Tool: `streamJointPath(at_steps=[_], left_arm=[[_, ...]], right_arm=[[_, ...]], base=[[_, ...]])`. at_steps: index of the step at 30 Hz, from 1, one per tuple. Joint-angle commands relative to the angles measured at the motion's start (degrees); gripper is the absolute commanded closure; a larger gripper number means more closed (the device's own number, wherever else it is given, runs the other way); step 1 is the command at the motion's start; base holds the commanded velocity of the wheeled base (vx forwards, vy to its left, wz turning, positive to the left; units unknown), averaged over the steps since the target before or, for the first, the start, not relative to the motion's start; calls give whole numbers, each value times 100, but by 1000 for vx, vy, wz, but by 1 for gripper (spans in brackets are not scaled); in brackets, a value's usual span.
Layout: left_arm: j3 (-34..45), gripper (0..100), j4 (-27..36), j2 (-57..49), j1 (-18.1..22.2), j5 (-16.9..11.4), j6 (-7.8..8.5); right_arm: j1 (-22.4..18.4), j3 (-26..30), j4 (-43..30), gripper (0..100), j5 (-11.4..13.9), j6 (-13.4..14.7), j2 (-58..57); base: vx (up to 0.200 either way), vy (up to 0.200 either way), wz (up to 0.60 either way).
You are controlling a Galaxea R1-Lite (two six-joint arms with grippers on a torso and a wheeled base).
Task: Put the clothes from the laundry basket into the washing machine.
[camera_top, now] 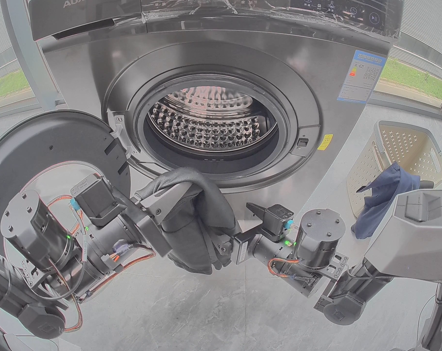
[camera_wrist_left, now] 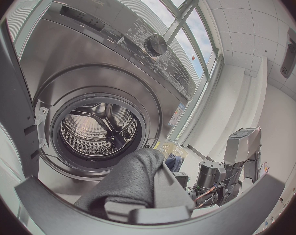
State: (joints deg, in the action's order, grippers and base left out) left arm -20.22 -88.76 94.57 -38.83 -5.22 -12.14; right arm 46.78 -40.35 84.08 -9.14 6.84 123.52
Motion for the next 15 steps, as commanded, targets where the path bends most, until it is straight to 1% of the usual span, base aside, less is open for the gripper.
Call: streamJointPath(at_steps=[1, 6, 15], left_arm=[[10, 100, -1, 17, 7, 3, 1], [27, 100, -1, 17, -2, -6, 10], [36, 100, -1, 17, -2, 3, 10]], right_arm=[[42, -61, 3, 0, 0, 2, -3], [42, -105, 3, 0, 9, 2, -135], [60, -280, 12, 0, 27, 10, -3]], base=[[0, 0, 0], [0, 0, 0], [0, 0, 0]])
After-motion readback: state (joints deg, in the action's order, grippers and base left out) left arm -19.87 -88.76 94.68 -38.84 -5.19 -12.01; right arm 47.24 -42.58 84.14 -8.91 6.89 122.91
